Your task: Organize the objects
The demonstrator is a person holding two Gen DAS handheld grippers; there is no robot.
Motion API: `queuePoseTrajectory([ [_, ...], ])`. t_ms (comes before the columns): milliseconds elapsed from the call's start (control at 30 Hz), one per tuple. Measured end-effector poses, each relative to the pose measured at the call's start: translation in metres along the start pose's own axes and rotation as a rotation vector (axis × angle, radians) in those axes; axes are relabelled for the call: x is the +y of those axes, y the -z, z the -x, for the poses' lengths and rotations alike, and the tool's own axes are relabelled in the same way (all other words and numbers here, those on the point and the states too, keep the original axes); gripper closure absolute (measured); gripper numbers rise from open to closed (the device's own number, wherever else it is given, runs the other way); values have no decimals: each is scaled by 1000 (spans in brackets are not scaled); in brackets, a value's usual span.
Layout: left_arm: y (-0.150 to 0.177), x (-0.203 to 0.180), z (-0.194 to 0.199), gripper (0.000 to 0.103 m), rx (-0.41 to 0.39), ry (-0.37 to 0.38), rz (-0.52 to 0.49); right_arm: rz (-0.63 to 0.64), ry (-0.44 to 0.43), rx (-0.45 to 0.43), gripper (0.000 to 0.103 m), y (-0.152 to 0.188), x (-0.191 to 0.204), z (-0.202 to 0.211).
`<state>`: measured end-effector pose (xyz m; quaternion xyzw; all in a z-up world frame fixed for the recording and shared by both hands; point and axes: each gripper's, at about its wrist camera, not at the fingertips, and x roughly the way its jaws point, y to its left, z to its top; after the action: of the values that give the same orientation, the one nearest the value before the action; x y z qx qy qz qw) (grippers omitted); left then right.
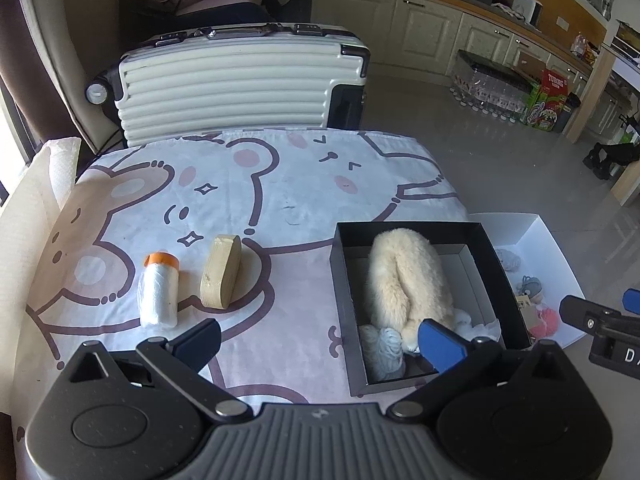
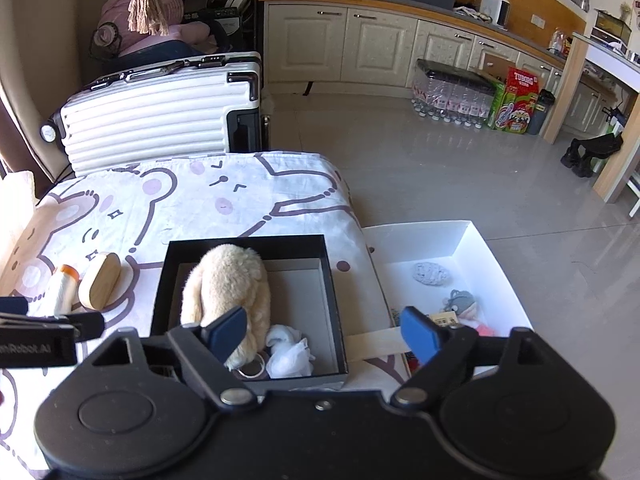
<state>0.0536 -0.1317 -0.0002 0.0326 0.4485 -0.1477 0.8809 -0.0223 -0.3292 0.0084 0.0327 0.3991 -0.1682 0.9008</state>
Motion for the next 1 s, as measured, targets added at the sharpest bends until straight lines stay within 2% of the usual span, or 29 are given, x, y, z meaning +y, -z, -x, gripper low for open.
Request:
queuePoseTrajectory([
  [233,2,3,4,0,-10,-18,-13,-8,24,-10,0,6,-5,1],
  [1000,1,8,0,0,-22,-18,-8,-33,35,4,0,9,-11,-5],
])
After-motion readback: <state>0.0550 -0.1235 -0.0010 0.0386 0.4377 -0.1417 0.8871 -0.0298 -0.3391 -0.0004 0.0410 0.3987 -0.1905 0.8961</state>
